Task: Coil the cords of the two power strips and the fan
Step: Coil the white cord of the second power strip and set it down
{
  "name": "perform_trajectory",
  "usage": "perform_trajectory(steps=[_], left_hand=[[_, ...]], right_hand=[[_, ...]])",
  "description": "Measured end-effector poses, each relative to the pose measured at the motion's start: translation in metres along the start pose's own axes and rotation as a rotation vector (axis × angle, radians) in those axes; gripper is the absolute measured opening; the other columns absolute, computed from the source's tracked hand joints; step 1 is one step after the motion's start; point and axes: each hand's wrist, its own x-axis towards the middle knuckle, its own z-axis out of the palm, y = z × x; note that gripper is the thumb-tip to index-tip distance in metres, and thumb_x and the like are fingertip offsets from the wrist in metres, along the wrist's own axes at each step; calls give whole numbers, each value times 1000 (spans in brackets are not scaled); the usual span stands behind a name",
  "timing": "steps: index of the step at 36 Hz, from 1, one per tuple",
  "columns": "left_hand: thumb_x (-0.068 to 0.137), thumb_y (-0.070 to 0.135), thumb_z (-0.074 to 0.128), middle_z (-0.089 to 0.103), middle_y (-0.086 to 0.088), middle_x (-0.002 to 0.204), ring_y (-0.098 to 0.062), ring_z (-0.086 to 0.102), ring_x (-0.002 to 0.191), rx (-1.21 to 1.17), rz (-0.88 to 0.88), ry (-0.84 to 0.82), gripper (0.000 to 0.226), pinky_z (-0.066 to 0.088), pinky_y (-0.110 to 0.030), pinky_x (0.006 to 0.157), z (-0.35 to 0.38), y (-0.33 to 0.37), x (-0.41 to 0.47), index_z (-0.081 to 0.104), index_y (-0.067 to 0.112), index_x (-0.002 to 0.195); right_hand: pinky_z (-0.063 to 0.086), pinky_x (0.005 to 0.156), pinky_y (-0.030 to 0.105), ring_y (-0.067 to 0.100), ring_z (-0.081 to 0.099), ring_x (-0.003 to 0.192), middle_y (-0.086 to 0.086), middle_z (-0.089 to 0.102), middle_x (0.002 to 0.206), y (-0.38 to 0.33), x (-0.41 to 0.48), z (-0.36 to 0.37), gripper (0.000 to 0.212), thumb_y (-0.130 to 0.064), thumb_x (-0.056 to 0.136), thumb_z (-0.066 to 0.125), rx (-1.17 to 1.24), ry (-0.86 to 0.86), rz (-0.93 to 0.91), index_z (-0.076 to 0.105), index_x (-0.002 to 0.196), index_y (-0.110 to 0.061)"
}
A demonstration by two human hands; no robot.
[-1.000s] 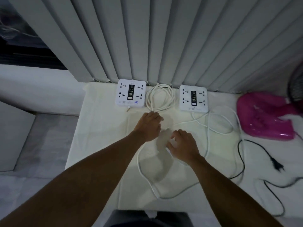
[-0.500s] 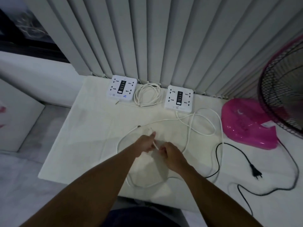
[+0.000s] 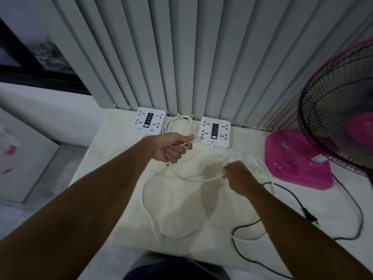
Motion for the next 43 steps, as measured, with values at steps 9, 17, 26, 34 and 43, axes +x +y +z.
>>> perform_trajectory(steps=[9, 17, 26, 34, 43], left_hand=[[99, 58, 43, 19, 7, 55, -6, 13, 39, 172, -76, 211, 45, 9, -20, 40, -15, 4, -13, 43, 19, 77], [101, 60, 31, 33, 1, 64, -11, 29, 52, -36, 79, 288, 56, 26, -22, 47, 10, -1, 21, 53, 9, 106], [107, 34, 35, 49, -2, 65, -16, 50, 53, -329, 383, 525, 41, 42, -26, 50, 12, 35, 38, 48, 16, 73], [108, 38, 33, 49, -4, 68, -24, 53, 63, -439, 436, 218, 42, 54, -39, 81, 9, 45, 23, 54, 13, 80], [106, 41, 36, 27, 8, 50, -10, 23, 41, -359, 402, 122, 39, 27, -24, 51, 10, 54, 20, 48, 21, 75]], right_hand=[[44, 98, 34, 21, 66, 108, -5, 70, 112, 37, 24, -59, 21, -42, 101, 53, 7, -68, 325, 68, 107, -29], [51, 78, 35, 19, 65, 85, -3, 74, 88, -35, 59, -115, 43, -57, 96, 54, 558, 255, 377, 67, 71, -24], [51, 62, 40, 37, 64, 69, 11, 66, 71, -108, 42, -102, 33, -41, 106, 37, 455, 416, -2, 63, 115, -22], [54, 81, 46, 35, 69, 97, 8, 76, 104, -103, 34, -58, 38, -36, 108, 34, 535, 380, 103, 60, 131, -21], [43, 71, 29, 9, 62, 82, -30, 58, 76, -94, 50, -57, 43, -47, 103, 28, 700, 327, 160, 63, 109, -22]])
